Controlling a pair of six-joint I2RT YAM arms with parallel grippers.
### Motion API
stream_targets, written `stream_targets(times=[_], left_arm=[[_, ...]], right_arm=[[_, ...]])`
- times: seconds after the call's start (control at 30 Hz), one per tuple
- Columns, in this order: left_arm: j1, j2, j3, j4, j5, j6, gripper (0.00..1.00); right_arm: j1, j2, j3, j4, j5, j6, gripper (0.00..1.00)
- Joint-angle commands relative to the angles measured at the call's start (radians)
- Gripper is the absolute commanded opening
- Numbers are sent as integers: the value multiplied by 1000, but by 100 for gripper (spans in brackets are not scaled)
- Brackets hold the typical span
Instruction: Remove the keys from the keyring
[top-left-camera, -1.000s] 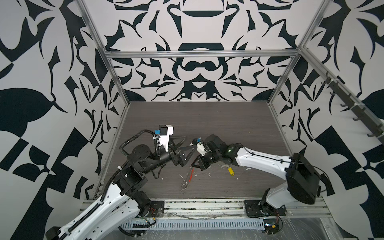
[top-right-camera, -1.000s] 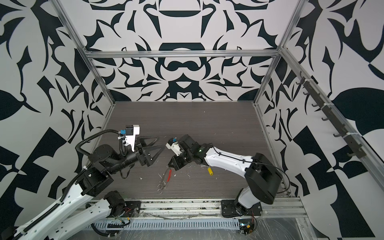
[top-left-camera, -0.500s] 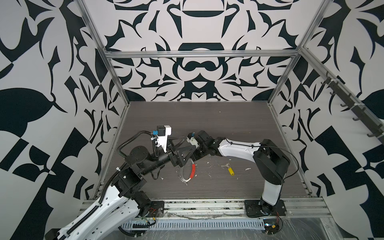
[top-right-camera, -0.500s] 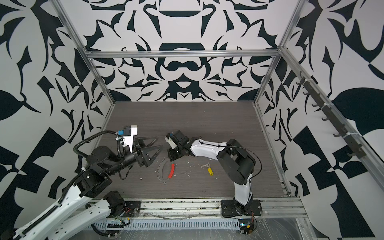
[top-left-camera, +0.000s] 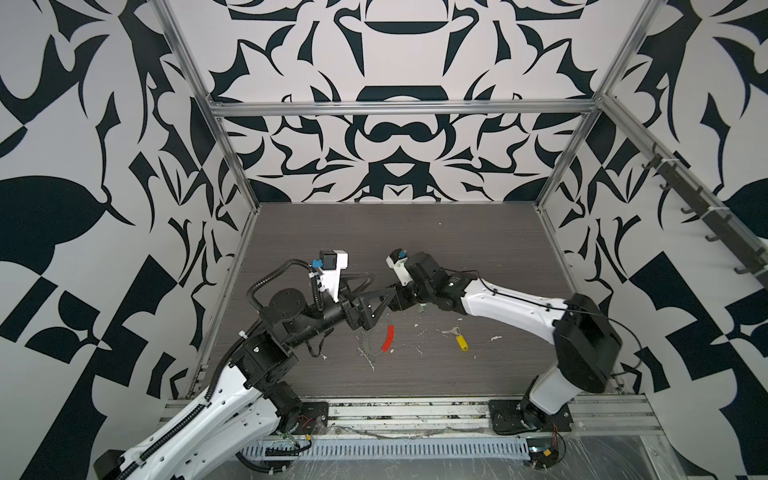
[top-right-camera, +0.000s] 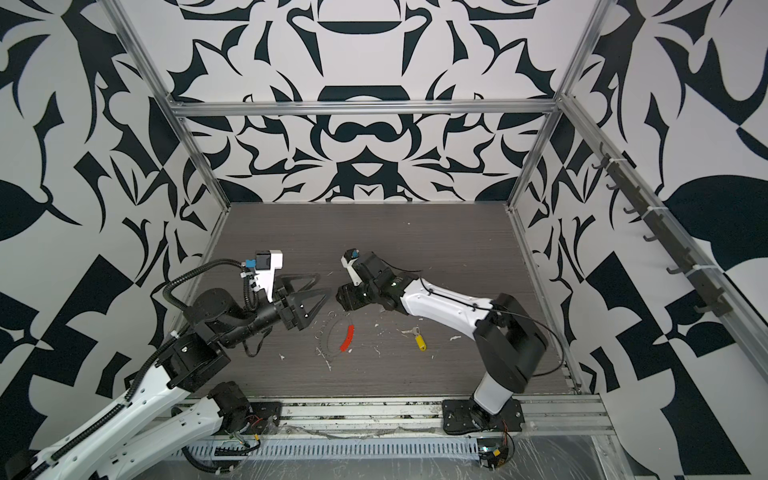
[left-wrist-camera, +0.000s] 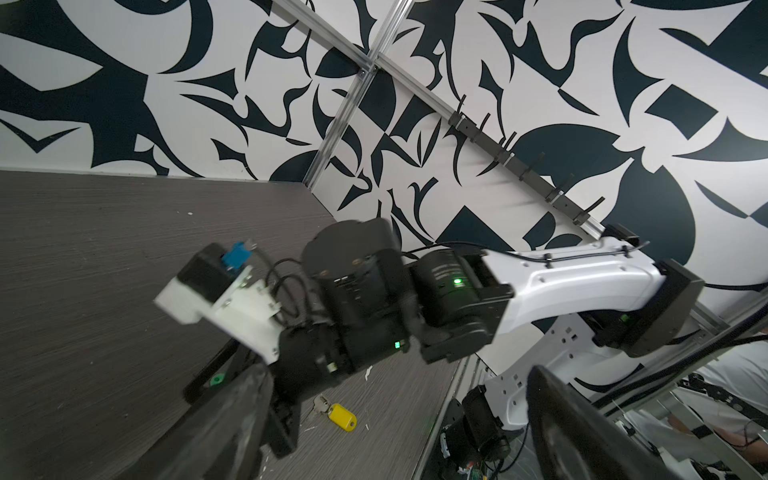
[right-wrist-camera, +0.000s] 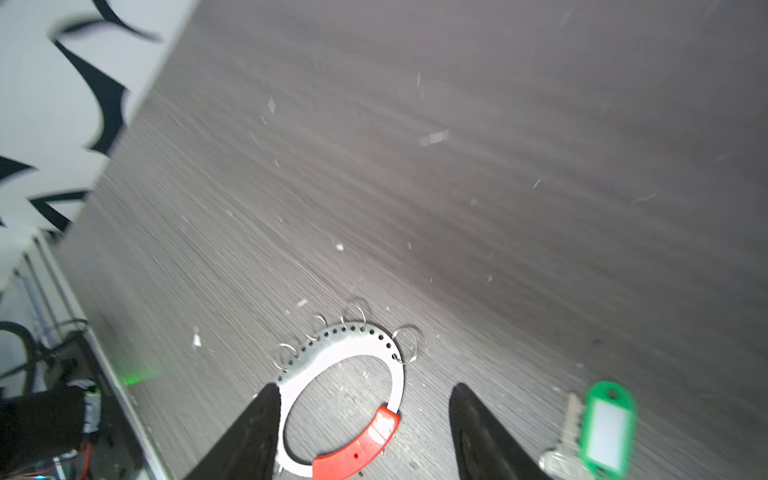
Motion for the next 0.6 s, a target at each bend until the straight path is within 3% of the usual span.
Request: stream_targets(times=[0.0,0.17,0.43,0.57], left_arm=[[3,-1,-10,24,-43,-6,99],[2,13,-21,30,-121,-5,99],[5,37,-21,10,-371,89,99],[79,90,-20,25,-501,133,99]], right_arm=[[0,-135,-51,56,103,-31,67],[0,-322,-147,63,239,-42,68],[0,-531,-302,77,386,-12,72],[0,-592,-346,39,472,35,82]])
